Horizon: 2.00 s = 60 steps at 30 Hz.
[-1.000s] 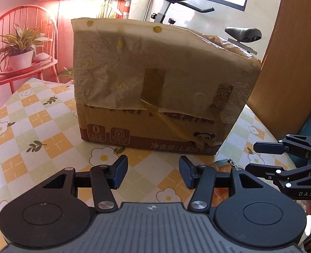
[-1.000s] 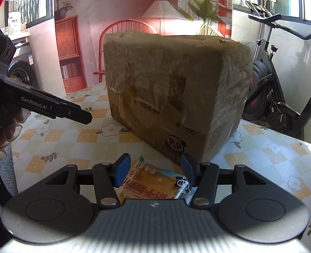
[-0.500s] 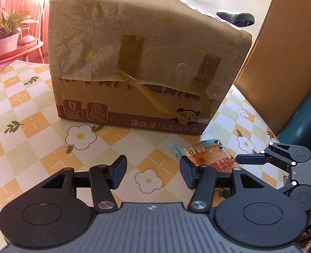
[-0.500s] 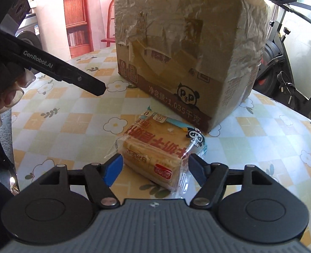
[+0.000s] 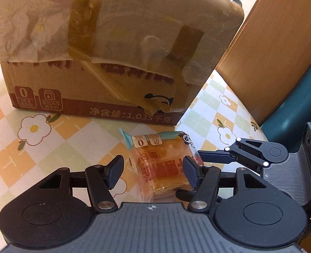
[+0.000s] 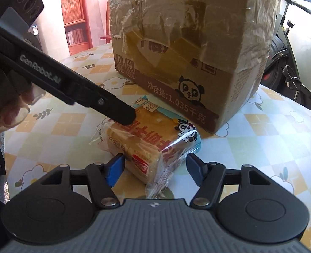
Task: Organize snacks
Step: 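Move both grippers back to the panda bread packet on the table, then grasp the panda bread packet with the left gripper, then carry the bread packet into the box and open the left gripper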
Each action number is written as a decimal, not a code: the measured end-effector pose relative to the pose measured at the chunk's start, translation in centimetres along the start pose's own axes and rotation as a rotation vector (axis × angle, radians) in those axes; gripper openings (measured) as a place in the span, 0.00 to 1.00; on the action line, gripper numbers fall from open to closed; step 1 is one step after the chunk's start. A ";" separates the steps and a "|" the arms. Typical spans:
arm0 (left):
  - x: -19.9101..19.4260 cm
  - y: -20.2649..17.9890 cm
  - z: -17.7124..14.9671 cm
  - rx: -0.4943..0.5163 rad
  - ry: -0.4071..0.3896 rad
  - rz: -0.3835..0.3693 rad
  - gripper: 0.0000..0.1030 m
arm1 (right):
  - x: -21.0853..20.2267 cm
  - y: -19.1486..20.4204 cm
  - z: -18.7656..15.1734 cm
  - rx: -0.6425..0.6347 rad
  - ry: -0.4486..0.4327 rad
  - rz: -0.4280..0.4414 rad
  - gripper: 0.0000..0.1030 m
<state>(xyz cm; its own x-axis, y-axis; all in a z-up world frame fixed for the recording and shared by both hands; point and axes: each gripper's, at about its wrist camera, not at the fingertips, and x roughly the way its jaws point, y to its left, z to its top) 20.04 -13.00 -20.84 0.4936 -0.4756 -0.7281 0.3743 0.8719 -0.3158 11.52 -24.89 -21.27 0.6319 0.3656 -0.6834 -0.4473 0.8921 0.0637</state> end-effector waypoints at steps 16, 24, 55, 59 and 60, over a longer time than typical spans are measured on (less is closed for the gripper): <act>1.2 3.0 -0.4 -0.076 0.002 -0.076 0.53 | 2.8 1.3 1.8 0.044 -0.012 -0.002 0.61; -2.1 3.9 -0.3 -0.051 -0.022 -0.038 0.52 | 2.5 3.3 3.8 0.023 -0.025 0.024 0.53; -15.7 2.4 14.3 0.099 -0.436 -0.018 0.51 | -5.4 4.1 23.0 -0.160 -0.324 -0.096 0.53; -12.2 2.3 17.5 0.119 -0.415 -0.021 0.52 | -3.6 0.6 24.3 -0.118 -0.322 -0.131 0.53; -11.5 2.4 17.9 0.117 -0.408 -0.025 0.52 | -3.1 -0.3 24.5 -0.099 -0.315 -0.137 0.53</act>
<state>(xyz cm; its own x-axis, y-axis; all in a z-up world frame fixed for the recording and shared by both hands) 29.32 -7.54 -2.31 0.7446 -0.5240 -0.4136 0.4650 0.8516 -0.2418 25.20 -19.78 -1.37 0.8473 0.3220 -0.4223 -0.3944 0.9141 -0.0944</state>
